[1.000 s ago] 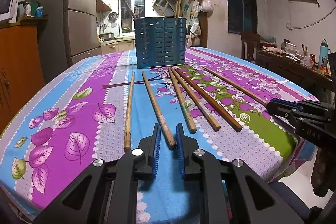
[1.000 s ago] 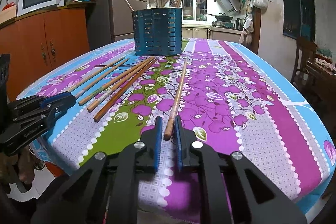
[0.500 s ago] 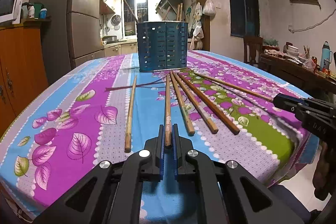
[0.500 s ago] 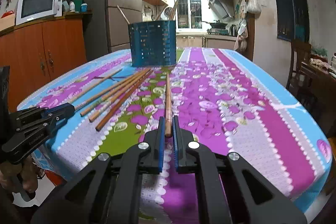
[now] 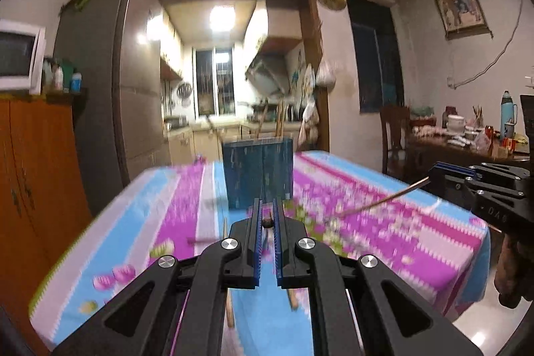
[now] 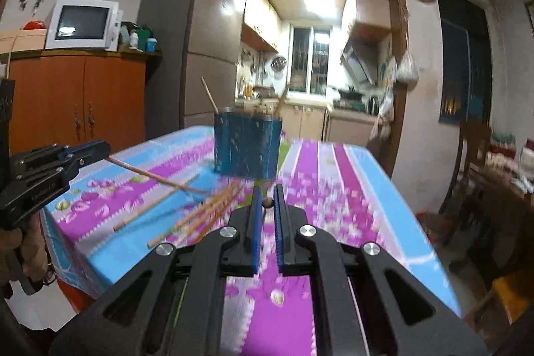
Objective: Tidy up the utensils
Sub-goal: 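Lift the chopstick with the right tool and carry it over the teal holder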
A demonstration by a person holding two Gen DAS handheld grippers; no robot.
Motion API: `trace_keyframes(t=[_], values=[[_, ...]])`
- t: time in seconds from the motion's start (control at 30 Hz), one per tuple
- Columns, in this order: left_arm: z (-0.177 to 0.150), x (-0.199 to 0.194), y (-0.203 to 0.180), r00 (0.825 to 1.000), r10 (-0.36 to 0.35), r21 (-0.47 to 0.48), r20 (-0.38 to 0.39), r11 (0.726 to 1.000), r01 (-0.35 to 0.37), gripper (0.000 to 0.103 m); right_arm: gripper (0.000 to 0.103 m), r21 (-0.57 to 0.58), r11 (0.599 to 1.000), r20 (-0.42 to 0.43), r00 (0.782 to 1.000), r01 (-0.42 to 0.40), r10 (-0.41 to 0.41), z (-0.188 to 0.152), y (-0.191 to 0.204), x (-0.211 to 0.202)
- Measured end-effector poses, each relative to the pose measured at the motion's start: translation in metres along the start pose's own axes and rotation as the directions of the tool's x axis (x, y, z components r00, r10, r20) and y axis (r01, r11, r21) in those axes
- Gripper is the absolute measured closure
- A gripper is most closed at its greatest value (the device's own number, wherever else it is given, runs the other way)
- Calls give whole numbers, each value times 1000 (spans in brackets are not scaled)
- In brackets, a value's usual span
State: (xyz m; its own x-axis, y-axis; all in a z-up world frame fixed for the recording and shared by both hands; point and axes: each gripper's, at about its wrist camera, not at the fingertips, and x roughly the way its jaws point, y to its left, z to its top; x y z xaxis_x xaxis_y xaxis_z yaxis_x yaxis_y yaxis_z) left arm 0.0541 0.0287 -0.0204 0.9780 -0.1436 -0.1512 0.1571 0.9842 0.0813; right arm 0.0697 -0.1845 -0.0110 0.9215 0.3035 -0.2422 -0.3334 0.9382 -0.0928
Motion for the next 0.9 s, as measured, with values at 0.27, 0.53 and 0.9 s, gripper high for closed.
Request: trace_keyframes(t=[0.27, 0.53, 0.9], values=[[43, 3, -10, 994, -2, 57, 109, 998, -5, 95, 98, -41, 998, 58, 997, -45, 48, 48, -10, 7], [89, 43, 2, 996, -34, 40, 77, 999, 31, 95, 98, -8, 995, 9, 995, -103, 104, 90, -32, 43], [125, 72, 30, 999, -52, -16, -13, 999, 52, 95, 98, 26, 988, -55, 987, -150, 151, 119, -39, 73]])
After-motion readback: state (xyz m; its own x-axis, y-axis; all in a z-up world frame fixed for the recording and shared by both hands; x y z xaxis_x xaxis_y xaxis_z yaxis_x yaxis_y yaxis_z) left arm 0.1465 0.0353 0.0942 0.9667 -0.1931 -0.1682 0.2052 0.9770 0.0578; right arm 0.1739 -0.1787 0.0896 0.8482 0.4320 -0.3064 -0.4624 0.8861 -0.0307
